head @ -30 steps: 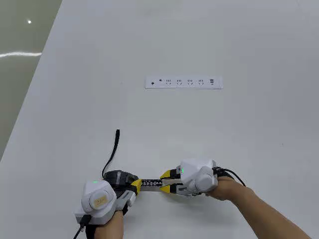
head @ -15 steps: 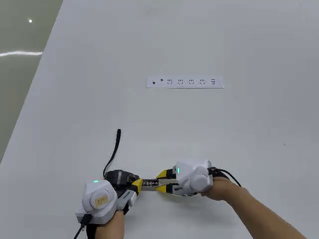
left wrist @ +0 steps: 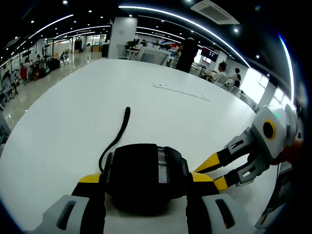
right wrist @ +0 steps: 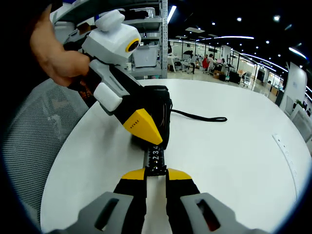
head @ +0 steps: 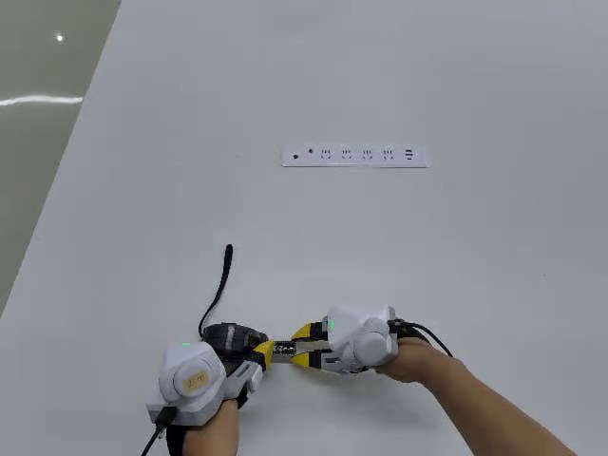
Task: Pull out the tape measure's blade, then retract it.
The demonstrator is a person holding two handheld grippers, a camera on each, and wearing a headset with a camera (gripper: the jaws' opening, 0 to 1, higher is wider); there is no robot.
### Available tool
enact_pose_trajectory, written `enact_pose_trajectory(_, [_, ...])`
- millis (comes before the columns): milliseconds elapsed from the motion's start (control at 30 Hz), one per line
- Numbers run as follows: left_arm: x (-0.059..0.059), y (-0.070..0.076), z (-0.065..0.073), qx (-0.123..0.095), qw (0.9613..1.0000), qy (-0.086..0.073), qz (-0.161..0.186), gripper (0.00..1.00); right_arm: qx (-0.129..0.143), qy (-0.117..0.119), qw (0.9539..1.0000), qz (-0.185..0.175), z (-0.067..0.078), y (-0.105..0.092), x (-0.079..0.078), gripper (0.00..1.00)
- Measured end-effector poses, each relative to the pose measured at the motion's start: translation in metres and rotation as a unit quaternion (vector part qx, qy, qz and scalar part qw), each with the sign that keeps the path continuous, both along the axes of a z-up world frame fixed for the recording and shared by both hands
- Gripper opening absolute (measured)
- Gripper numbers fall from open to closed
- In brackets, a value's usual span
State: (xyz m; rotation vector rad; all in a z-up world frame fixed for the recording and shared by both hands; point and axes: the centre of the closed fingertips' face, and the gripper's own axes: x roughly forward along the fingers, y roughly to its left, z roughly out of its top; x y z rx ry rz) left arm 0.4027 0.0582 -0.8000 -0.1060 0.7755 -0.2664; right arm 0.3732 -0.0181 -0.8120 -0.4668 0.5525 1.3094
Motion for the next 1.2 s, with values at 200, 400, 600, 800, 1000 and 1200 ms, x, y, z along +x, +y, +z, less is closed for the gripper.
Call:
enact_pose_trajectory(200, [-0.001, 0.0, 0.0, 0.001, 1.0, 0.001, -0.003, 0.64, 0.001, -0.005, 0.9999, 0.01, -0.002, 0.01, 0.0, 0.11])
enact_pose_trajectory(400, [-0.001, 0.0, 0.0, -0.001, 1.0, 0.002, -0.002, 0.64, 0.004, -0.004, 0.9999, 0.012, -0.002, 0.016, 0.001, 0.11])
enact_pose_trajectory(600, [-0.001, 0.0, 0.001, -0.003, 1.0, 0.003, 0.0, 0.64, 0.004, -0.004, 0.9999, 0.016, -0.001, 0.021, 0.003, 0.11])
enact_pose_trajectory(800, [0.0, 0.0, 0.001, -0.002, 1.0, 0.003, -0.001, 0.64, 0.004, -0.004, 0.9999, 0.016, -0.002, 0.024, 0.003, 0.11])
enact_pose_trajectory(1000, [0.0, 0.001, 0.0, 0.0, 1.0, 0.002, -0.001, 0.64, 0.004, -0.004, 0.9998, 0.017, -0.003, 0.025, 0.003, 0.11])
enact_pose_trajectory(1200, [-0.001, -0.001, -0.001, 0.006, 0.9999, 0.002, -0.008, 0.65, -0.003, -0.006, 0.9998, 0.019, -0.006, 0.025, 0.001, 0.12])
